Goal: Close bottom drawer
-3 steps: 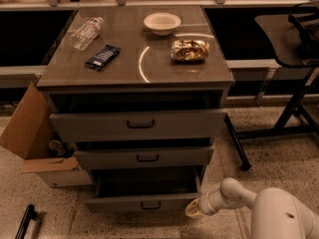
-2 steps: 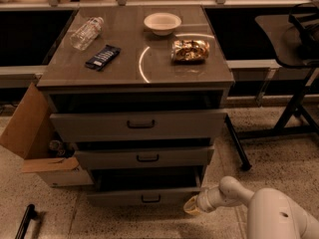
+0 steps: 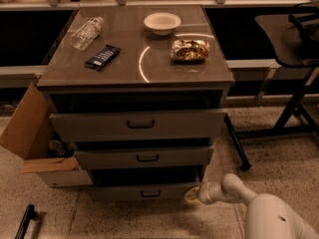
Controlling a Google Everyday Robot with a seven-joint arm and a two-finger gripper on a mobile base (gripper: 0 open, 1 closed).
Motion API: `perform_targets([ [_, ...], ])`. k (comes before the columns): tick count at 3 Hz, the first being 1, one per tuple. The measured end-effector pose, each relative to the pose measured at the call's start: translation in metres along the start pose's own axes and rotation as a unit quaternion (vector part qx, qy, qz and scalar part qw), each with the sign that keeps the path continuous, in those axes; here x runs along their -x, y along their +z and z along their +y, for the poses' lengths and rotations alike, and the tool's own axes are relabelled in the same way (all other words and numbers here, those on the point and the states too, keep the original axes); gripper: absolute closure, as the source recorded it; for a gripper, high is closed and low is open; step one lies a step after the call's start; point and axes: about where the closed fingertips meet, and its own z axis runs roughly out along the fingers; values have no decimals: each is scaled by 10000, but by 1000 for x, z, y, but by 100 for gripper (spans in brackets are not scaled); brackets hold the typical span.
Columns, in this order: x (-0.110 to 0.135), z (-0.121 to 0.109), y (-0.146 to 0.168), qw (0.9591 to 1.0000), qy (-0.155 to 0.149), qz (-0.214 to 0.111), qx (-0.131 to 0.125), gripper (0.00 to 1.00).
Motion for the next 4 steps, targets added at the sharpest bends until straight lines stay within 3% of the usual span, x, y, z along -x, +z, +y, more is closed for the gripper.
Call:
perform_targets([
  [2, 7, -40, 1, 9988, 56, -253, -404, 100],
  [4, 10, -60, 3, 9981, 87, -400, -452, 100],
])
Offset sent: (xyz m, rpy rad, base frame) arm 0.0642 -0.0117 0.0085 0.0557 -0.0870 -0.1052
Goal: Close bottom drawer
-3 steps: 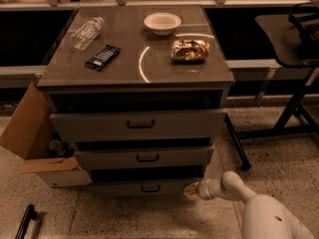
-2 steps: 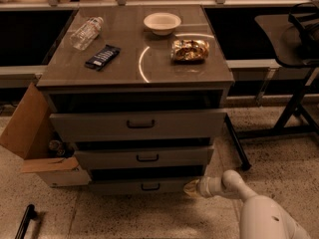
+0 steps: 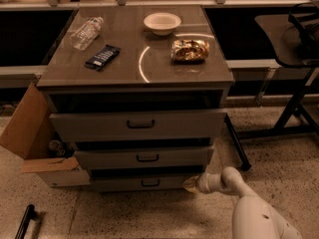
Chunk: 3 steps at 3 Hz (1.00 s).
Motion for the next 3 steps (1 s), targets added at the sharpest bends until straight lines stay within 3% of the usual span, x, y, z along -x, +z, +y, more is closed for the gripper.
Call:
perform_targets([
  [2, 2, -3, 2, 10000, 5, -81, 36, 100],
  [3, 15, 8, -7, 9989, -238, -251, 322, 100],
])
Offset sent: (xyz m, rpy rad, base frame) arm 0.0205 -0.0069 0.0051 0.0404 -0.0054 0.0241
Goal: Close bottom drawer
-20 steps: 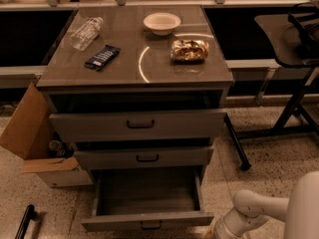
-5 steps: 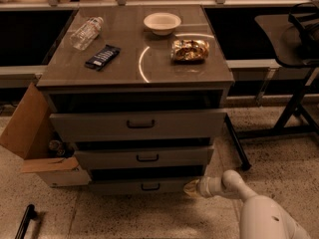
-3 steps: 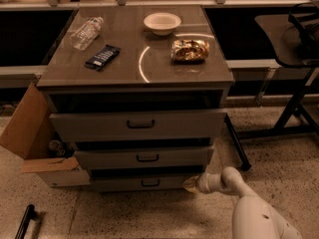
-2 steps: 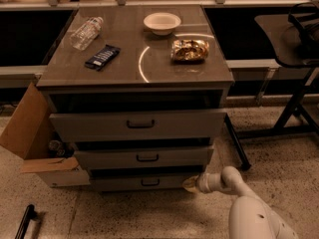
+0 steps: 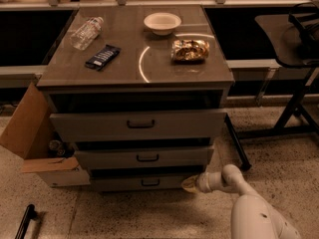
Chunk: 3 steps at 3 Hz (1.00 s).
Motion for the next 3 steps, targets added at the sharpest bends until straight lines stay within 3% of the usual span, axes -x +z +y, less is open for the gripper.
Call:
perform_targets([
  [1, 21, 14, -28, 9987, -419, -148, 229, 100],
  [2, 37, 40, -56, 9965, -633, -293, 468, 100],
  [3, 41, 61, -88, 9963, -611, -354, 482, 100],
])
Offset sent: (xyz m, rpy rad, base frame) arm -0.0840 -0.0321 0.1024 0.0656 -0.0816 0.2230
